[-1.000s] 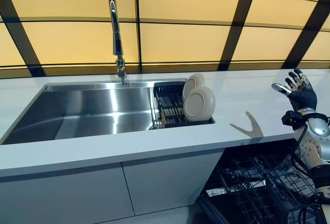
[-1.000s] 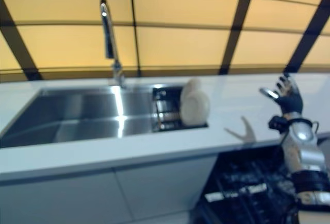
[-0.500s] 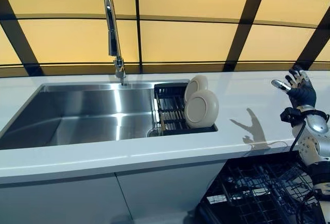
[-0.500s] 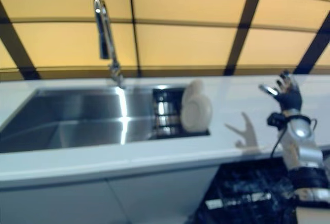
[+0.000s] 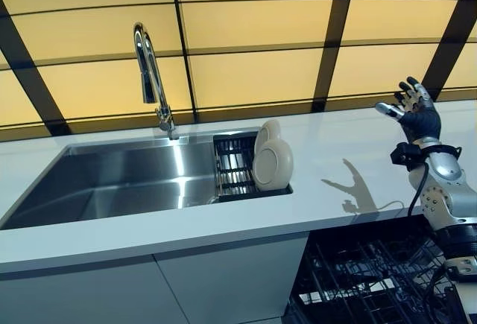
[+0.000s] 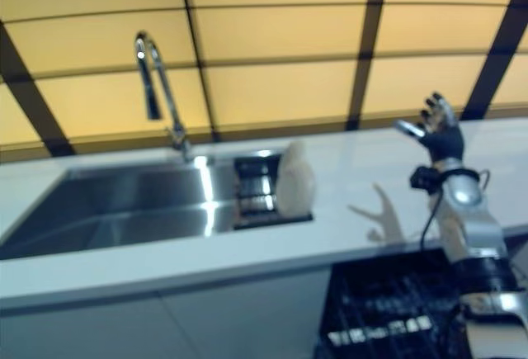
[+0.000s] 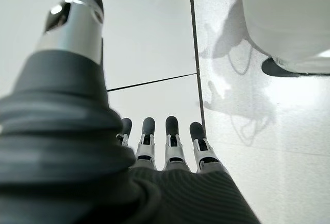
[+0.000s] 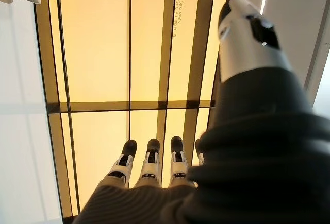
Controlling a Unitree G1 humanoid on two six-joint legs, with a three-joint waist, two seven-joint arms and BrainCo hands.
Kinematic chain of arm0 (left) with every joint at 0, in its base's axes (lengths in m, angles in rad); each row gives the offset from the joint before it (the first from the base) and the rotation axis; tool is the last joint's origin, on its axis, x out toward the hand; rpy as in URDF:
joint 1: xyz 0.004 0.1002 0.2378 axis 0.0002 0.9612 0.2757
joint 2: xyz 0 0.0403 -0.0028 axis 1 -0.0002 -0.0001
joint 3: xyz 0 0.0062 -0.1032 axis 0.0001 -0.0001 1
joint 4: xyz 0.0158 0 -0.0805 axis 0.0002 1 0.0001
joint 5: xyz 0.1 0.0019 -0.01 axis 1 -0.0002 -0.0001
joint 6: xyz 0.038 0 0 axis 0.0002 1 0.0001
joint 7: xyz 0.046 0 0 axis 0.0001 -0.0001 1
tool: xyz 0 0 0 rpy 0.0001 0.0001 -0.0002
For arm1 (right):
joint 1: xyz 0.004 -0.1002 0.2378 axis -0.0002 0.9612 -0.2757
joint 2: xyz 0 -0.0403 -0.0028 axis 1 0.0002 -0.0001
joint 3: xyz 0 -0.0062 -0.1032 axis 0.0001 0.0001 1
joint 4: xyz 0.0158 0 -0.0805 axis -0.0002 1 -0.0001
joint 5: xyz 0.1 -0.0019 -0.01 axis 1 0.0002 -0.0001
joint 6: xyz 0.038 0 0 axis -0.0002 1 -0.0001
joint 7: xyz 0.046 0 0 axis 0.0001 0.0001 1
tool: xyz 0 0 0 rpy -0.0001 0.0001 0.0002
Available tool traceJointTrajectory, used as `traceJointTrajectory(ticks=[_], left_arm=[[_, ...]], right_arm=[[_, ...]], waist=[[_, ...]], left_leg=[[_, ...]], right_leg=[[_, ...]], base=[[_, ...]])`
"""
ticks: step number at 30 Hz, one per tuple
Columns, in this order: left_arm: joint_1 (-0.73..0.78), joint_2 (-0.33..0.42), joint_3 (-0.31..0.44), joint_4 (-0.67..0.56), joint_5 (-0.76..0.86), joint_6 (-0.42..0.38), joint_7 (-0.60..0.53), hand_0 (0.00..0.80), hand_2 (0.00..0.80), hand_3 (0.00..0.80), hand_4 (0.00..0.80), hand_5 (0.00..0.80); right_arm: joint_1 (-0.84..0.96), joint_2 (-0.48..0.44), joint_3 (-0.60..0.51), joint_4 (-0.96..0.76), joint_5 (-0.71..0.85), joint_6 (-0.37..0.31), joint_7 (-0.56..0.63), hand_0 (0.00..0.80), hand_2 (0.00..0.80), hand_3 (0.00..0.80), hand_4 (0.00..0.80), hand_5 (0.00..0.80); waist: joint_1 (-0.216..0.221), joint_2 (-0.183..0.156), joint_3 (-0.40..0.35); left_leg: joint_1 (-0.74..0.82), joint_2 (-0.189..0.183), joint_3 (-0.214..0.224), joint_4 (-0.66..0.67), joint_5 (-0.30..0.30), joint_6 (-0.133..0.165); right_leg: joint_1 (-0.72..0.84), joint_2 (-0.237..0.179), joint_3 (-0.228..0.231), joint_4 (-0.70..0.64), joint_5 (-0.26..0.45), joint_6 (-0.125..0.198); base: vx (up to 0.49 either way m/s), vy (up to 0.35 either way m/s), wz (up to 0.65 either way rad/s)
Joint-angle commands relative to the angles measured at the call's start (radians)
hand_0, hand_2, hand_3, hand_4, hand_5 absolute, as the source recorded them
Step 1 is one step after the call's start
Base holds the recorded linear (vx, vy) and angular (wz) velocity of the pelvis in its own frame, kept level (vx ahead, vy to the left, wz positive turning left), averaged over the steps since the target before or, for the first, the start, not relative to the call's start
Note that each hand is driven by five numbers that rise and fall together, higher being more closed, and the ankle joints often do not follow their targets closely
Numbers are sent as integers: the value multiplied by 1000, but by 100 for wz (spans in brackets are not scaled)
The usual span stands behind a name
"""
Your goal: Take plates into dishwasher
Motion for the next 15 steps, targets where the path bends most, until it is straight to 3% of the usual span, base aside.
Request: traceJointTrajectory(ticks=[1, 3, 5, 15], left_arm=[[3, 43, -13, 9, 38, 6, 31, 0, 0, 0, 0, 0], [11, 30, -14, 9, 49, 0, 37, 0, 0, 0, 0, 0], [2, 23, -15, 15, 36, 1, 36, 0, 0, 0, 0, 0], [-36, 45, -61, -36, 20, 31, 14, 0, 0, 0, 0, 0]], right_arm=[[-106, 28, 23, -7, -30, -19, -20, 0, 0, 0, 0, 0], [-103, 24, 21, 8, -30, -22, -9, 0, 0, 0, 0, 0], [-106, 32, 18, 32, -28, -23, 18, 0, 0, 0, 0, 0], [9, 37, -45, 23, -25, -17, 62, 0, 0, 0, 0, 0]], waist=[[56, -32, -18], [73, -33, -6], [71, -38, -9], [45, -26, -36]], left_leg=[[5, -22, -26, -119, 75, 29], [-42, -41, -22, -96, 96, 28], [-27, -50, 6, -105, 48, 40], [32, -60, 21, -203, 44, 78]], right_leg=[[90, 17, 36, -108, 65, 42], [102, 24, 47, -134, 69, 42], [94, 7, 23, -138, 76, 50], [92, -3, 19, -115, 70, 72]], base=[[130, 74, -9], [105, 80, -22], [49, 122, -28], [85, 108, -1]])
